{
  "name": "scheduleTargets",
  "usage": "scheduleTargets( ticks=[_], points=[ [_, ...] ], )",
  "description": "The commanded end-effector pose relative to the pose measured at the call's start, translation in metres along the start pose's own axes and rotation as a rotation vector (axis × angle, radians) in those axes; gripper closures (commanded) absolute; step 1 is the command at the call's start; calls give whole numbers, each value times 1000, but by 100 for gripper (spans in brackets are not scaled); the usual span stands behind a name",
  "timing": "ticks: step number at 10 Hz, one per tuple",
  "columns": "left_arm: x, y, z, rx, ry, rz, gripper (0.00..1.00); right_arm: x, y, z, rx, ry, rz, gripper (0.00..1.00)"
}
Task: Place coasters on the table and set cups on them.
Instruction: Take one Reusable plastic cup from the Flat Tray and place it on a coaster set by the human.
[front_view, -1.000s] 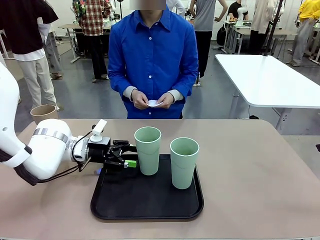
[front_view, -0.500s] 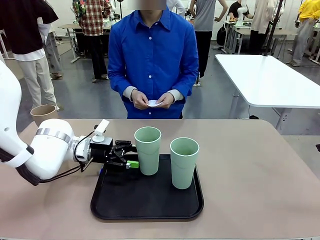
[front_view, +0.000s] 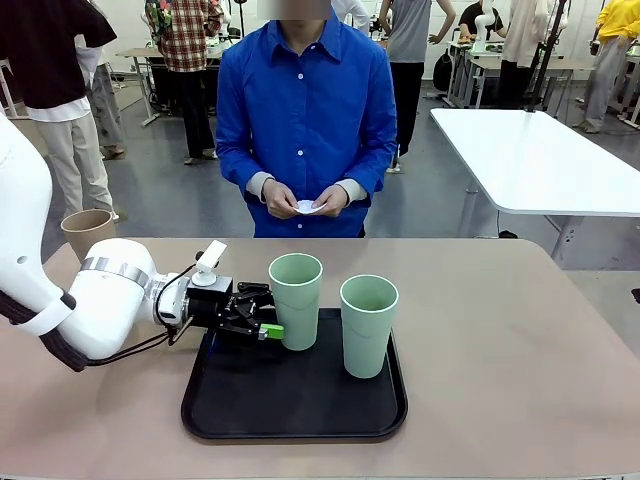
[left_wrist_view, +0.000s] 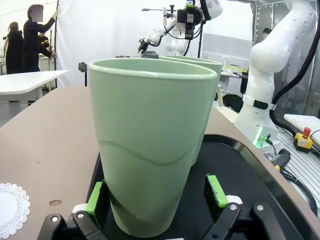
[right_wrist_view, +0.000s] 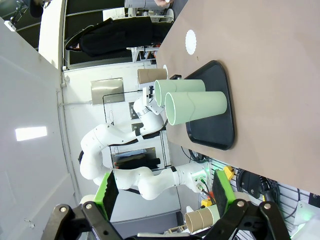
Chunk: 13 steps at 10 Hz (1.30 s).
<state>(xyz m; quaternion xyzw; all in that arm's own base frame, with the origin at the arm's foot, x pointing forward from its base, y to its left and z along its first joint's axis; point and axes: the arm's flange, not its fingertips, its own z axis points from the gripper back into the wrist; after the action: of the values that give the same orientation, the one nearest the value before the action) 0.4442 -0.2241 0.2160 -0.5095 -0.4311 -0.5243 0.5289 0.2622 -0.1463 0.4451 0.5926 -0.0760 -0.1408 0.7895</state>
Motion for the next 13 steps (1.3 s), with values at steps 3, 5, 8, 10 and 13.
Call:
scheduleTargets(
  ticks=[3, 5, 8, 10, 13],
  points=[
    [-7, 4, -16, -40, -1, -29, 0, 0, 1, -1, 22, -3, 8, 0],
    [-8, 4, -24, -47, 1, -30, 0, 0, 1, -1, 22, -3, 8, 0],
    [-9, 7, -34, -48, 10, -39, 0, 0, 1, -1, 22, -3, 8, 0],
    [-9, 8, -40, -50, 5, -42, 0, 0, 1, -1, 22, -3, 8, 0],
    [-9, 7, -50, -56, -3, -48, 0, 0, 1, -1, 22, -3, 8, 0]
  ],
)
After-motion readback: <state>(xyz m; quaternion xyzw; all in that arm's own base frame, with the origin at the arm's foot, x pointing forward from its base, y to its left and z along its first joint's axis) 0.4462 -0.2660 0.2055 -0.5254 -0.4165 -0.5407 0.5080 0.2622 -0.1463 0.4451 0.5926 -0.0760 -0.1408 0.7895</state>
